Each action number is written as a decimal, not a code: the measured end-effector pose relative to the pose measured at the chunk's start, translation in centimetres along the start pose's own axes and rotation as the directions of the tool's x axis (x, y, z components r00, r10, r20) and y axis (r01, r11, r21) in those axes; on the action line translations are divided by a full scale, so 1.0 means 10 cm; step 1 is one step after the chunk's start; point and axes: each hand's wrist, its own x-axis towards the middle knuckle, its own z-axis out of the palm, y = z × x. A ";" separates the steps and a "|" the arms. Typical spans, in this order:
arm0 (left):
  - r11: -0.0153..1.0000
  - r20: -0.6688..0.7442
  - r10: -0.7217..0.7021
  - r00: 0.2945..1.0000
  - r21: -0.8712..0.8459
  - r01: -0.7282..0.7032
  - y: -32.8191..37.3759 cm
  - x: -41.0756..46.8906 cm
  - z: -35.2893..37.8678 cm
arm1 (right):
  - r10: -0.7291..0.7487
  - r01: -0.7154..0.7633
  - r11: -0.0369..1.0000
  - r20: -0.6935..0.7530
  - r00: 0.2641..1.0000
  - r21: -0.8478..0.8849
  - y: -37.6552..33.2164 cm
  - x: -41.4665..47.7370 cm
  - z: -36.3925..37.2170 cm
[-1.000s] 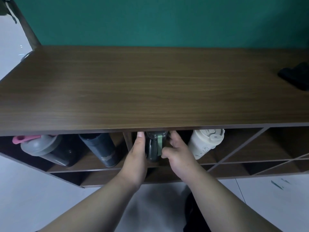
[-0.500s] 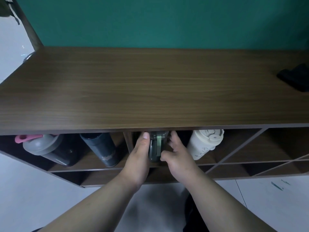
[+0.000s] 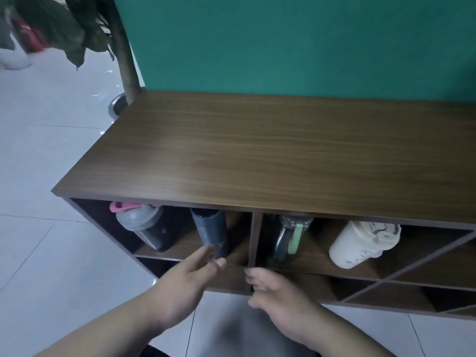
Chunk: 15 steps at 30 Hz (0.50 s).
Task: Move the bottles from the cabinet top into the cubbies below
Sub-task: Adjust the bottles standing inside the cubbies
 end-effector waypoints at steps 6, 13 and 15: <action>0.984 -0.224 -0.032 0.974 -0.179 -0.009 -0.31 -0.14 -0.70 | -0.186 0.187 0.982 -0.038 0.982 0.029 -0.61 0.20 0.61; 0.933 -0.482 -0.043 0.875 -0.333 -0.137 -0.64 -0.02 -1.20 | -0.175 0.191 0.976 -0.146 0.974 0.108 -1.29 0.62 1.17; 0.942 -0.514 -0.003 0.858 -0.289 -0.170 -0.65 0.06 -1.27 | -0.155 0.180 0.975 -0.188 0.970 0.126 -1.41 0.75 1.31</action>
